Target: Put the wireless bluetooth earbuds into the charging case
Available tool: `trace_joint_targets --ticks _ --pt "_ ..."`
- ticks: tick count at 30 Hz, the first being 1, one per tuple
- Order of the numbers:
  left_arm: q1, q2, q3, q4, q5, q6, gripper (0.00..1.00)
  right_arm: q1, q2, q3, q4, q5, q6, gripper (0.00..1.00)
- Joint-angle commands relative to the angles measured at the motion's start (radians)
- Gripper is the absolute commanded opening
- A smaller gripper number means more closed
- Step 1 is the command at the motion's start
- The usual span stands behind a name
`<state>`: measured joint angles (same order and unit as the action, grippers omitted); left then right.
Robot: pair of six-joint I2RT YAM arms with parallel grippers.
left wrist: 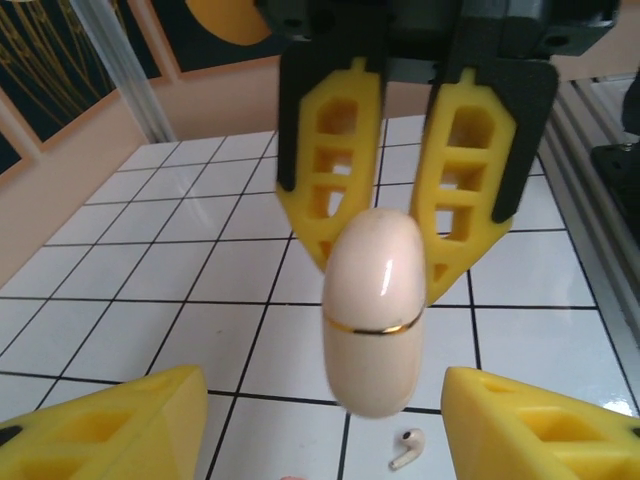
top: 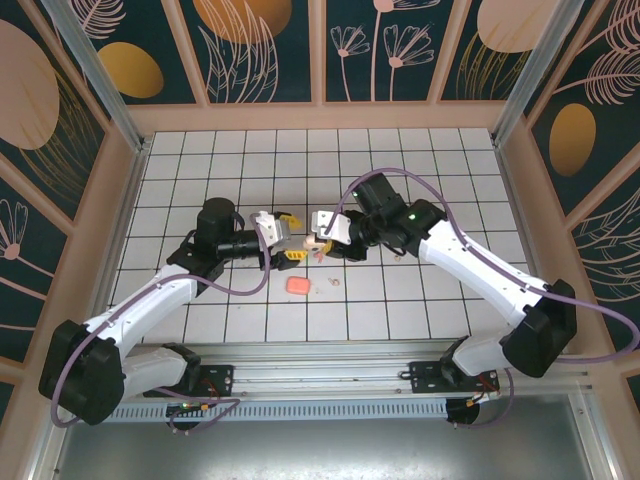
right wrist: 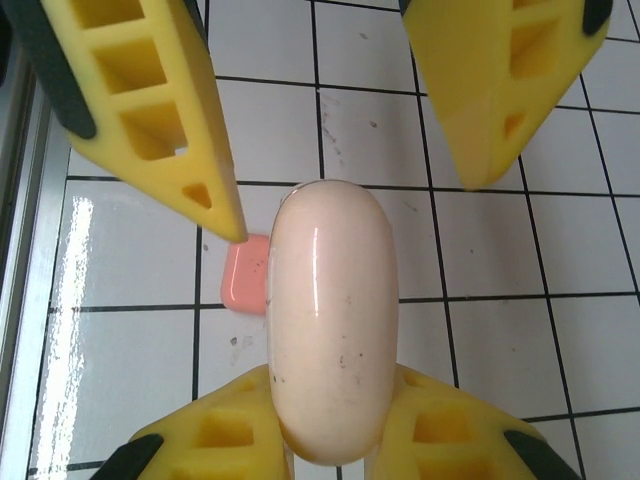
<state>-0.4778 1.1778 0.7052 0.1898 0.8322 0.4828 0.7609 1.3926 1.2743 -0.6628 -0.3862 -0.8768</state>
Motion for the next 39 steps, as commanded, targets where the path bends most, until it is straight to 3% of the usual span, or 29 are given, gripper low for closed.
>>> trace_joint_targets --ticks 1,11,21,31,36,39 --pt "0.002 -0.011 -0.007 -0.022 0.071 0.037 0.60 0.012 0.028 0.056 0.000 -0.010 -0.037 0.13" --pt "0.002 0.005 -0.004 -0.033 0.116 0.038 0.42 0.021 0.040 0.078 0.023 -0.026 -0.063 0.14" --pt "0.003 0.014 -0.005 -0.001 0.136 0.016 0.39 0.044 0.042 0.091 0.027 -0.037 -0.068 0.14" --pt "0.003 0.006 -0.010 0.002 0.117 0.016 0.19 0.052 0.040 0.092 0.032 -0.031 -0.068 0.15" --pt "0.002 0.000 -0.017 0.002 0.096 0.026 0.18 0.036 0.007 0.048 0.089 -0.052 -0.030 0.37" --pt "0.003 0.003 -0.016 0.001 0.100 0.025 0.18 0.020 -0.016 0.025 0.138 -0.096 0.002 0.42"
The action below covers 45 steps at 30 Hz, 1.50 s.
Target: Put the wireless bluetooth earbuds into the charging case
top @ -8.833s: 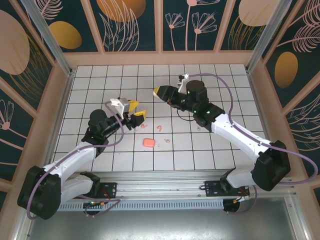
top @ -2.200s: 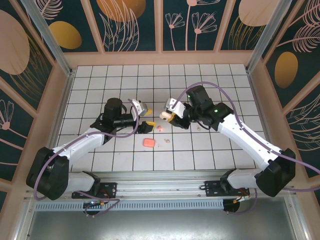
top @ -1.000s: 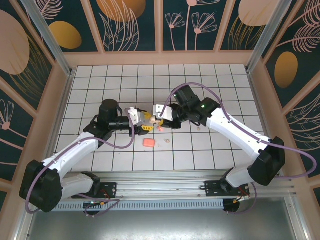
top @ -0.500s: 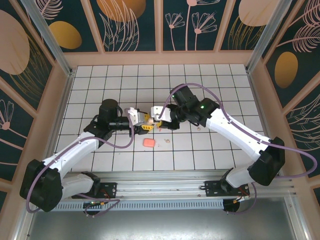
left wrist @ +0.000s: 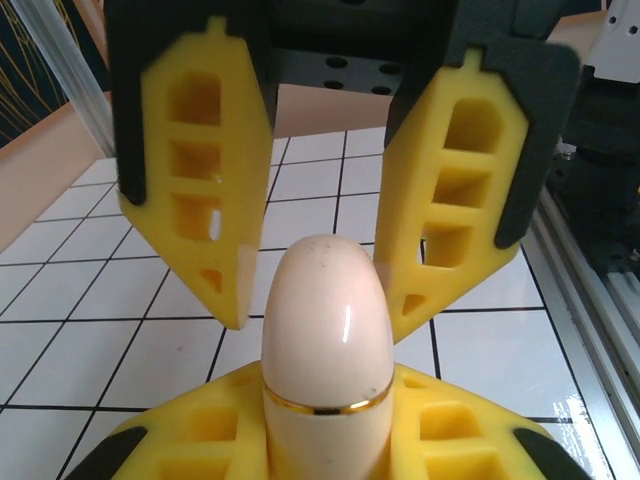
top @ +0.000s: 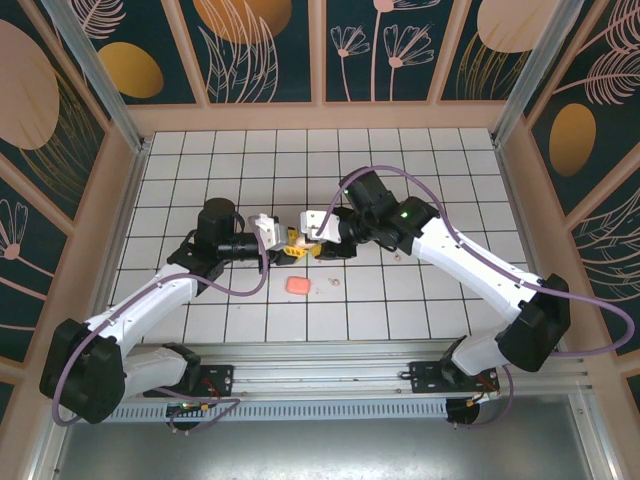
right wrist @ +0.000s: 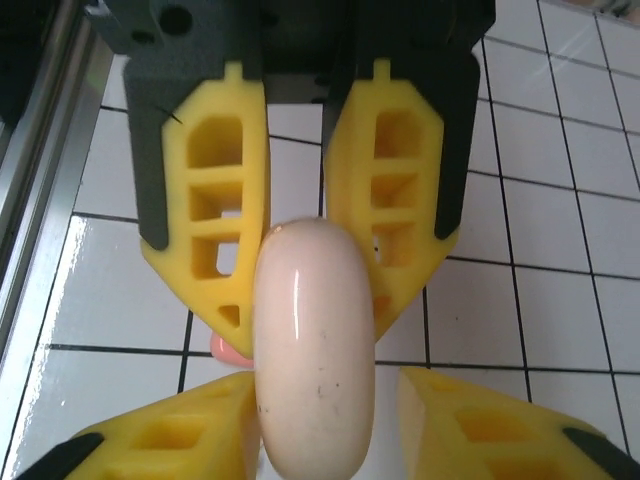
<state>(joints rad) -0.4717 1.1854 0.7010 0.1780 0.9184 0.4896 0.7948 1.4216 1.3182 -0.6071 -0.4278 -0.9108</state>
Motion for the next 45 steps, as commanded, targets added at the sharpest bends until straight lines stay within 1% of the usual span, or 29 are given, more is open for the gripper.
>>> trace_joint_targets --ticks 1,9,17,20,24,29,34,37,40,41,43,45 --pt "-0.004 -0.001 -0.012 0.013 0.013 0.018 0.18 -0.019 -0.049 -0.022 0.092 -0.063 0.044 0.42" --pt "-0.004 0.000 -0.008 0.005 0.020 0.021 0.17 -0.088 -0.074 -0.028 0.152 -0.151 0.108 0.42" --pt "-0.003 -0.008 -0.008 0.008 0.028 0.018 0.16 -0.118 -0.082 -0.064 0.221 -0.117 0.155 0.42" --pt "-0.003 -0.009 -0.012 0.023 0.033 0.009 0.16 -0.120 -0.079 -0.070 0.231 -0.122 0.165 0.42" --pt "-0.004 -0.008 -0.050 0.129 0.036 -0.060 0.16 -0.125 -0.089 -0.070 0.236 -0.137 0.181 0.42" --pt "-0.004 0.009 -0.109 0.294 0.038 -0.181 0.15 -0.172 -0.154 -0.114 0.295 -0.198 0.233 0.43" --pt "-0.003 0.026 -0.120 0.360 0.058 -0.242 0.15 -0.186 -0.207 -0.160 0.321 -0.282 0.275 0.43" --pt "-0.004 0.029 -0.125 0.387 0.066 -0.261 0.15 -0.184 -0.223 -0.191 0.315 -0.300 0.297 0.43" --pt "-0.003 0.031 -0.137 0.430 0.071 -0.290 0.14 -0.186 -0.243 -0.223 0.308 -0.281 0.310 0.45" --pt "-0.003 0.032 -0.142 0.452 0.058 -0.302 0.11 -0.189 -0.254 -0.244 0.313 -0.262 0.326 0.45" --pt "-0.003 0.035 -0.167 0.535 0.001 -0.370 0.09 -0.210 -0.272 -0.294 0.328 -0.208 0.377 0.45" --pt "-0.004 0.040 -0.202 0.638 -0.021 -0.428 0.10 -0.241 -0.290 -0.336 0.344 -0.176 0.458 0.45"
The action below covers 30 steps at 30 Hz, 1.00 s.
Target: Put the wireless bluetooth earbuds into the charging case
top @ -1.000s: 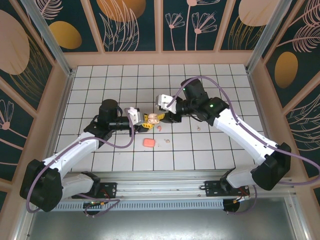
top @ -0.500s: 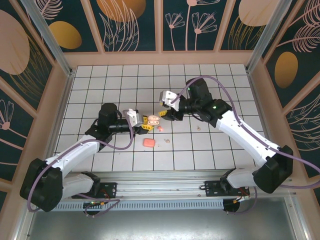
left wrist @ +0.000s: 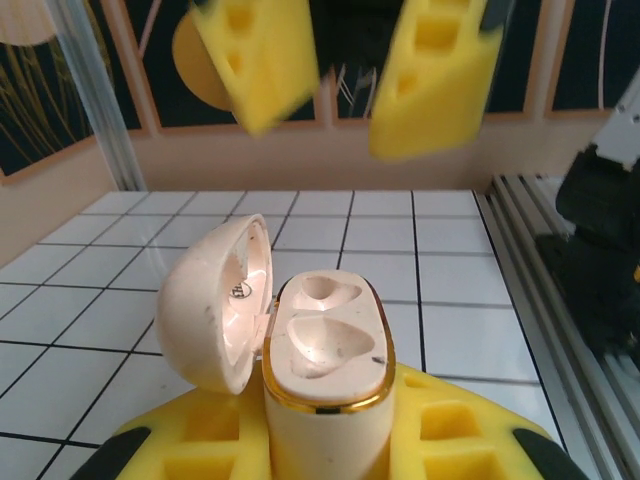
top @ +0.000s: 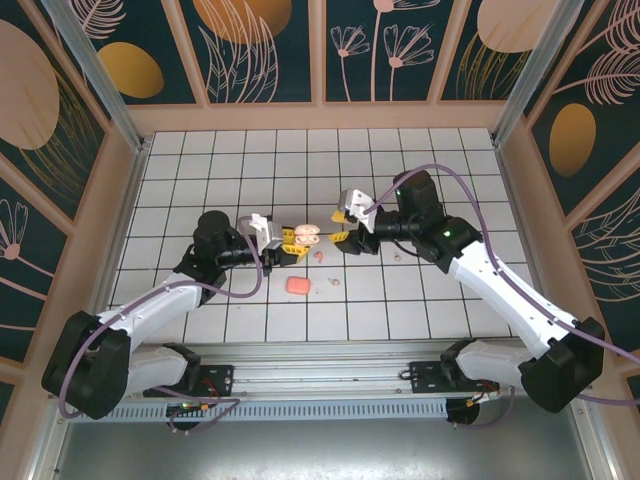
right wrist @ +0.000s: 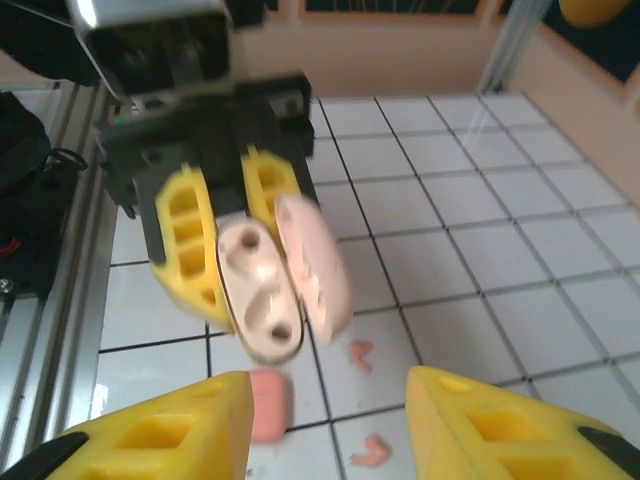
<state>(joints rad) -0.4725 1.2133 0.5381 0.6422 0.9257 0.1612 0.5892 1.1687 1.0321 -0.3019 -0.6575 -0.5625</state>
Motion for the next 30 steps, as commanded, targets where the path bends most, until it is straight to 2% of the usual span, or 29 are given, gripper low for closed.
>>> trace_joint_targets --ticks 1,4,7,13,18,21,30 --pt "-0.003 0.019 -0.058 0.225 -0.038 -0.135 0.10 -0.036 -0.044 -0.068 0.048 0.069 0.161 0.45" --pt "-0.003 0.053 -0.100 0.358 -0.085 -0.233 0.11 -0.037 -0.059 -0.102 0.038 0.132 0.264 0.45" --pt "-0.003 0.099 -0.132 0.466 -0.126 -0.306 0.11 -0.083 -0.057 -0.138 0.010 0.166 0.349 0.45" --pt "-0.005 0.166 -0.142 0.544 -0.151 -0.355 0.11 -0.174 0.000 -0.165 -0.052 0.260 0.632 0.44" --pt "-0.005 0.180 -0.112 0.494 -0.136 -0.339 0.11 -0.269 0.123 -0.108 -0.192 0.388 0.760 0.43" --pt "-0.006 0.168 -0.094 0.413 -0.132 -0.286 0.11 -0.332 0.235 -0.057 -0.279 0.399 0.794 0.40" --pt "-0.006 0.134 -0.087 0.325 -0.135 -0.232 0.11 -0.345 0.464 0.051 -0.307 0.499 0.781 0.39"
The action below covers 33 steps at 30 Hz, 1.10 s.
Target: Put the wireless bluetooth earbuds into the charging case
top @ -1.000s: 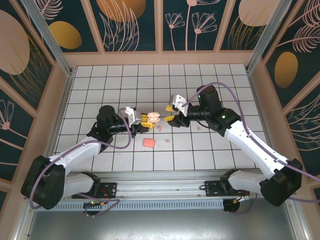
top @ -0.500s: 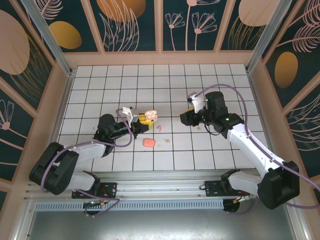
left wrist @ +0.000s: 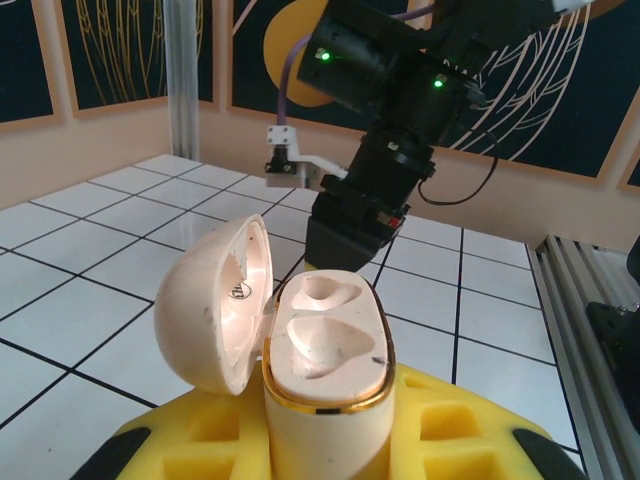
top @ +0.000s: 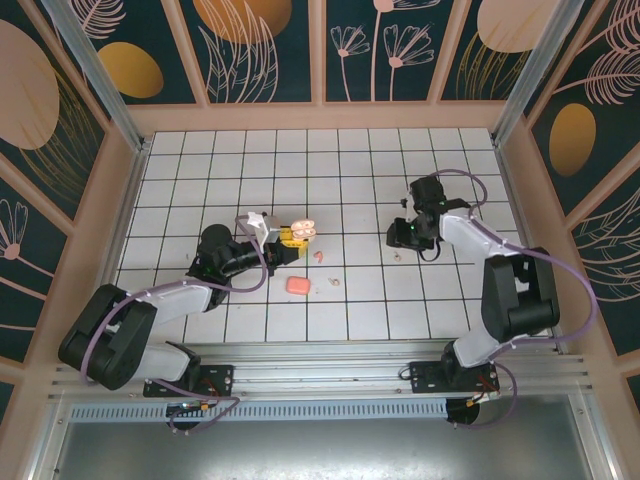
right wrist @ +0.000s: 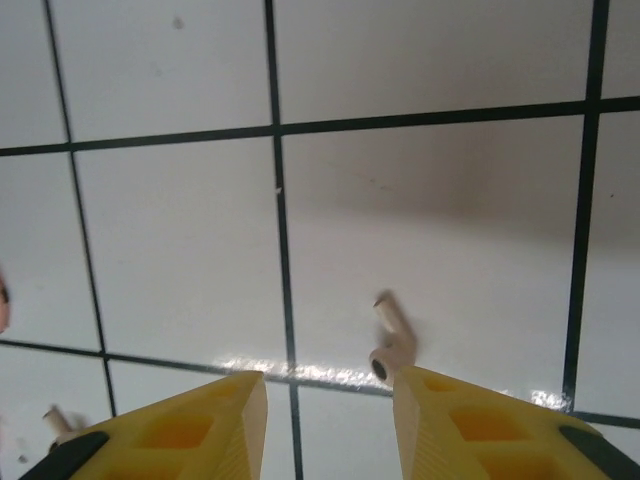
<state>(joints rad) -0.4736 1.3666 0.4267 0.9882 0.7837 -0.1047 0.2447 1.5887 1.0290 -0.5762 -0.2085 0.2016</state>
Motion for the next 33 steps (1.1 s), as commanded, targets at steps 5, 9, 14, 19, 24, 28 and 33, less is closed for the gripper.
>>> trace_joint_targets --ticks 5,9,14,19,24,28,33 --pt "-0.005 -0.020 0.040 -0.067 0.006 0.052 0.11 0.005 0.152 0.096 -0.035 0.088 -0.005 0.38" --pt "-0.005 -0.021 0.050 -0.077 0.004 0.063 0.11 0.007 0.198 0.110 -0.024 0.076 -0.020 0.38" --pt "-0.005 -0.019 0.060 -0.083 0.000 0.058 0.11 0.020 0.232 0.120 -0.015 0.022 -0.029 0.38" --pt "-0.005 -0.019 0.059 -0.086 0.002 0.057 0.11 0.040 0.250 0.113 -0.027 -0.001 -0.049 0.37" --pt "-0.005 -0.026 0.057 -0.101 -0.005 0.062 0.11 0.088 0.253 0.130 -0.076 0.007 -0.102 0.35" --pt "-0.005 -0.033 0.057 -0.116 -0.006 0.067 0.11 0.121 0.253 0.139 -0.127 0.023 -0.130 0.35" --pt "-0.005 -0.040 0.053 -0.127 -0.001 0.070 0.11 0.146 0.236 0.135 -0.184 0.051 -0.138 0.34"
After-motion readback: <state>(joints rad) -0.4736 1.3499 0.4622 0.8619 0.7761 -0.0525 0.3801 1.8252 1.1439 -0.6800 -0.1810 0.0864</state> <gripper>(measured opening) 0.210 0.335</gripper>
